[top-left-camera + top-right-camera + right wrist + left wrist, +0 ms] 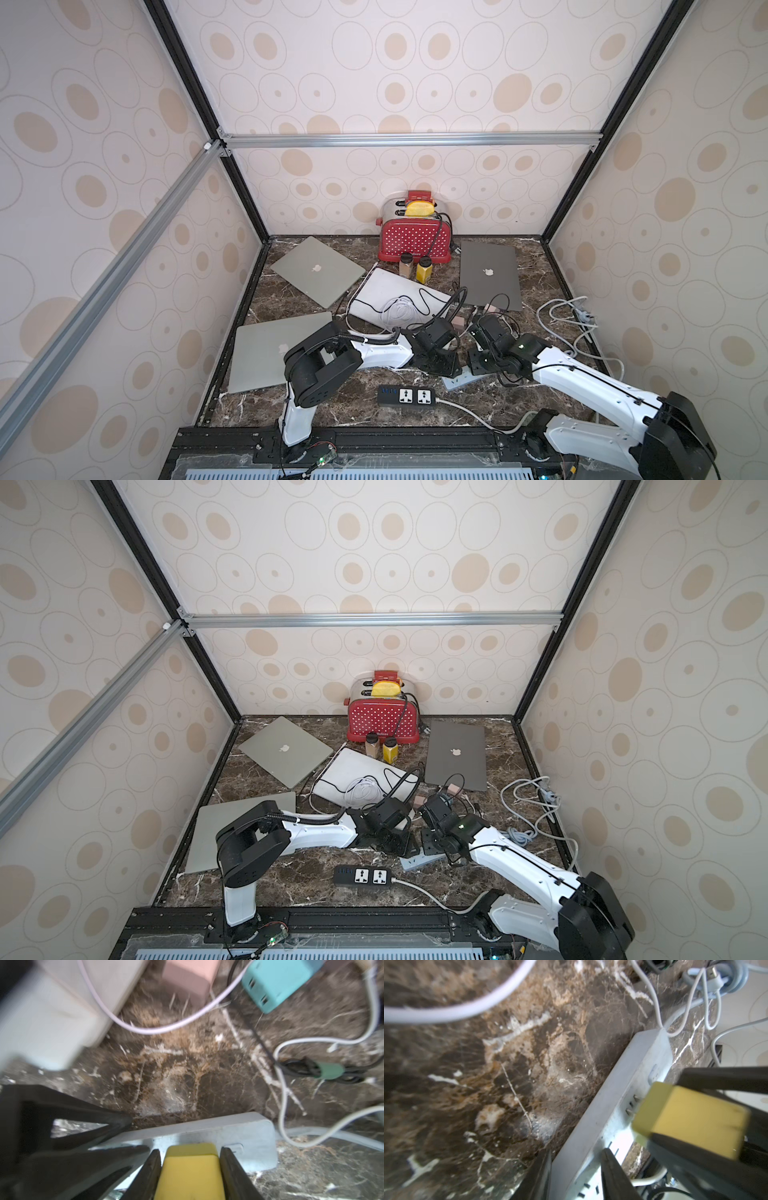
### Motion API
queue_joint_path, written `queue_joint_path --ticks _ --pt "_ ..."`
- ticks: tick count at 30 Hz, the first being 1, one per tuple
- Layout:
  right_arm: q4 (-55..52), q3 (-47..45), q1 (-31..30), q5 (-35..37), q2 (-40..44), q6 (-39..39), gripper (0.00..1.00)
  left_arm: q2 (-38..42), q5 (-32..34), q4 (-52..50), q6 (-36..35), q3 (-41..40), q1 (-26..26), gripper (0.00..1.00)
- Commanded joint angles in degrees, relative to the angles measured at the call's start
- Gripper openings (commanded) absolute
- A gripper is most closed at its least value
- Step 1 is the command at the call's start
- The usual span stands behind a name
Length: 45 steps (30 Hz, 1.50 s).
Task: Unplug the laptop charger
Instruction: Remove the plug from the socket, then place the plug at the center of the board.
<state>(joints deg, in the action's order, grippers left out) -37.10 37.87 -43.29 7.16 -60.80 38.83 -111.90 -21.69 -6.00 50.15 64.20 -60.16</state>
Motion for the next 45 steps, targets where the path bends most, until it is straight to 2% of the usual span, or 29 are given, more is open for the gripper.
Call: queue_joint_path --ticks 1,7,11,15,20,27,32,36,41,45 --pt "4.89 1.16 0.11 0.44 4.38 3.21 0.00 -8.33 5.64 -17.98 1.00 -5.15 -0.91 0.40" --pt "2.94 2.84 1.16 1.54 2.79 1.61 0.00 -7.99 6.19 -18.43 0.91 -4.79 -0.87 0.42" --pt "2.83 3.10 5.42 -0.16 0.69 -0.83 0.00 -6.18 6.21 -17.25 0.91 -5.27 -0.86 0.44" --pt "2.72 4.23 8.09 -0.26 -1.69 -3.78 0.00 -4.97 5.65 -14.51 -0.59 -4.82 -0.79 0.53" --pt "5.20 5.68 10.19 -2.61 -8.92 -5.39 0.00 -3.19 3.61 -8.12 0.00 -6.69 -0.82 0.59" --pt "5.82 7.96 10.77 -3.26 -15.42 -4.47 0.00 -0.13 4.99 -9.57 -4.23 -5.03 -0.75 0.71" --pt "6.77 8.31 11.31 -3.85 -18.13 -5.15 0.25 2.26 5.96 -7.35 -6.57 -6.25 -0.75 0.78" --pt "6.26 9.13 11.83 -3.78 -20.89 -6.02 0.33 6.02 7.62 -5.79 -6.84 -7.01 -0.75 0.80" --pt "6.85 9.47 12.43 -3.07 -22.76 -7.26 0.36 12.46 9.79 -3.05 -7.28 -8.39 -0.74 0.81" --pt "6.07 10.27 12.61 -2.68 -22.66 -7.69 0.52 17.80 11.77 -5.00 -9.19 -7.24 -0.75 0.84"
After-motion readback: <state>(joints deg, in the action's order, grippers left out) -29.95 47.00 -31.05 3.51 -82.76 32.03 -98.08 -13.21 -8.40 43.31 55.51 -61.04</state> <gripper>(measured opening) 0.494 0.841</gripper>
